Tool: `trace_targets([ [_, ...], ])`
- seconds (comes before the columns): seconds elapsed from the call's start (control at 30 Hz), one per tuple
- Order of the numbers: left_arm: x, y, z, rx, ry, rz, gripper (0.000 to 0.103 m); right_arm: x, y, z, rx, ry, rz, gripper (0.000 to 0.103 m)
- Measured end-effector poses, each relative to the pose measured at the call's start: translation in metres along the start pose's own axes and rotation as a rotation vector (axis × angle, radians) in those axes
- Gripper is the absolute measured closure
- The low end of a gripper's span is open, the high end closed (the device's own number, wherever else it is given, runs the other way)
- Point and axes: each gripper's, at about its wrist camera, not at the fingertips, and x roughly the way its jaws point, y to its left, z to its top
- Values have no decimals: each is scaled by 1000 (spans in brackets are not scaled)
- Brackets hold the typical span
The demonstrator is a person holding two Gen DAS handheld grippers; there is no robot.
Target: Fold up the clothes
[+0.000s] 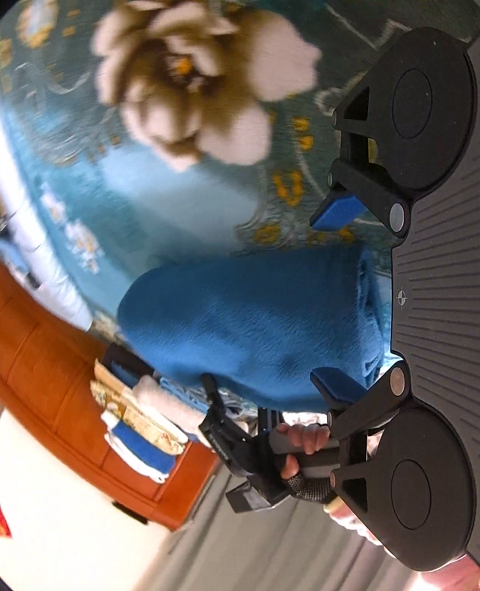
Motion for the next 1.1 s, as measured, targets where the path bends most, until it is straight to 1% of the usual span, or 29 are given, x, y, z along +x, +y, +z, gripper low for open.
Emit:
trace_targets([
  [0.1,11,9,4,-39,27,-44,17,10,-8,-3,69,36,35,23],
  [0.2,18,16,2,-74,34,-100,17,13,-9,-4,79,35,53,22],
  [0.27,20,20,0,-90,26,-128,17,16,-8,-2,83,41,63,24],
  [0.3,21,21,-1,-92,25,-131,18,18,-8,-2,89,40,66,27],
  [0.4,22,25,-5,-119,17,-139,27,22,-5,0,92,46,63,32],
  [0.43,21,26,-5,-122,13,-140,33,22,-3,0,89,46,61,34],
  [0.5,19,25,-8,-126,9,-133,42,22,-1,1,81,41,54,42],
  [0.53,18,24,-9,-126,4,-130,51,21,-1,2,84,37,54,45],
  [0.57,16,22,-11,-124,-3,-125,56,20,-2,3,90,32,56,49],
  [0.63,12,18,-15,-129,-20,-118,62,18,-2,5,90,25,59,55],
  [0.7,7,14,-19,-139,-36,-112,65,14,-1,8,78,18,57,59],
  [0.8,-2,11,-28,-145,-38,-101,68,1,-3,17,56,-23,30,60],
  [0.87,-9,7,-37,-136,-34,-108,68,-10,-6,26,41,-53,2,60],
  [0.97,-19,-1,-54,-113,-26,-115,68,-24,-6,44,-17,-90,-66,60],
  [1.03,-26,-6,-67,-107,-27,-121,69,-29,-6,57,-52,-95,-96,60],
  [1.1,-33,-8,-78,-122,-27,-141,72,-31,-9,67,-61,-93,-114,60],
])
